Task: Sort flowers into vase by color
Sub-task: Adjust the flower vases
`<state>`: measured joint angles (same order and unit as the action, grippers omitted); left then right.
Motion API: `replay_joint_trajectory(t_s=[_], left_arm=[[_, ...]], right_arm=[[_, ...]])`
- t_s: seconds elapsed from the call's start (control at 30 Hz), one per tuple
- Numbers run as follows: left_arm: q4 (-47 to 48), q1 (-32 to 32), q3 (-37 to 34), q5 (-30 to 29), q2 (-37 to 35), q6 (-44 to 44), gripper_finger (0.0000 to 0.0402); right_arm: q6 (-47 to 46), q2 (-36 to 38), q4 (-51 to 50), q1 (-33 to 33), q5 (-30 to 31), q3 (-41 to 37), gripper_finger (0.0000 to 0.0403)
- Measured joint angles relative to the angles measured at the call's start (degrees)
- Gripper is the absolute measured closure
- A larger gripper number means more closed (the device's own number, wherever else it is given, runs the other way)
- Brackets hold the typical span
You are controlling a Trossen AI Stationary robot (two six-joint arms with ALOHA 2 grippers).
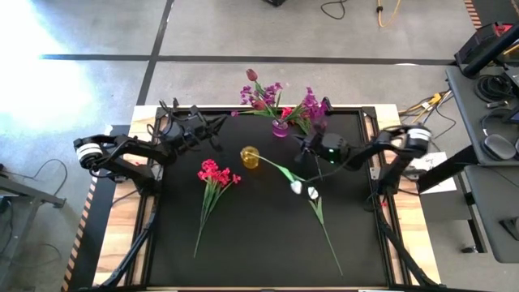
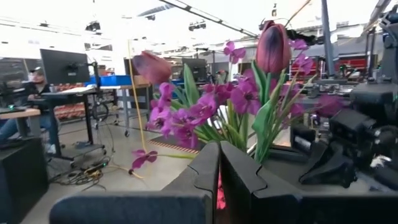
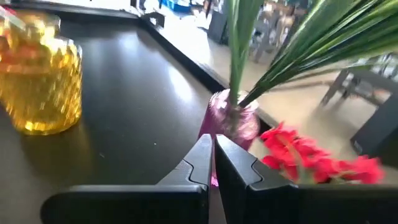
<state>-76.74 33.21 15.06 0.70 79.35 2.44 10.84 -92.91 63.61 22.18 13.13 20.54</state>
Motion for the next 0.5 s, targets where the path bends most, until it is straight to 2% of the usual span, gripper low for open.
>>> replay_joint_trajectory(t_s=[0.13, 0.27, 0.4, 0.5], left_arm=[[0.81, 0.00, -0.18, -0.19, 0.00, 0.00, 0.0402], [1.48, 0.00, -0.19, -0.18, 0.02, 0.05, 0.0402], [1.48, 0.00, -0.19, -0.18, 0.02, 0.61, 0.0402], [1.72, 0.00, -0.19, -0.17, 0.02, 0.63, 0.0401]], right_arm=[[-1.49, -7.09, -0.39, 0.47, 0.00, 4.59, 0.0391], [-2.37, -8.67, -0.25, 0.23, 0.00, 6.07, 0.0391], [-2.27, -4.86, -1.81, 0.06, -0.04, 5.50, 0.0391], [-1.38, 0.29, -7.03, 0.07, -0.02, 5.06, 0.0391]])
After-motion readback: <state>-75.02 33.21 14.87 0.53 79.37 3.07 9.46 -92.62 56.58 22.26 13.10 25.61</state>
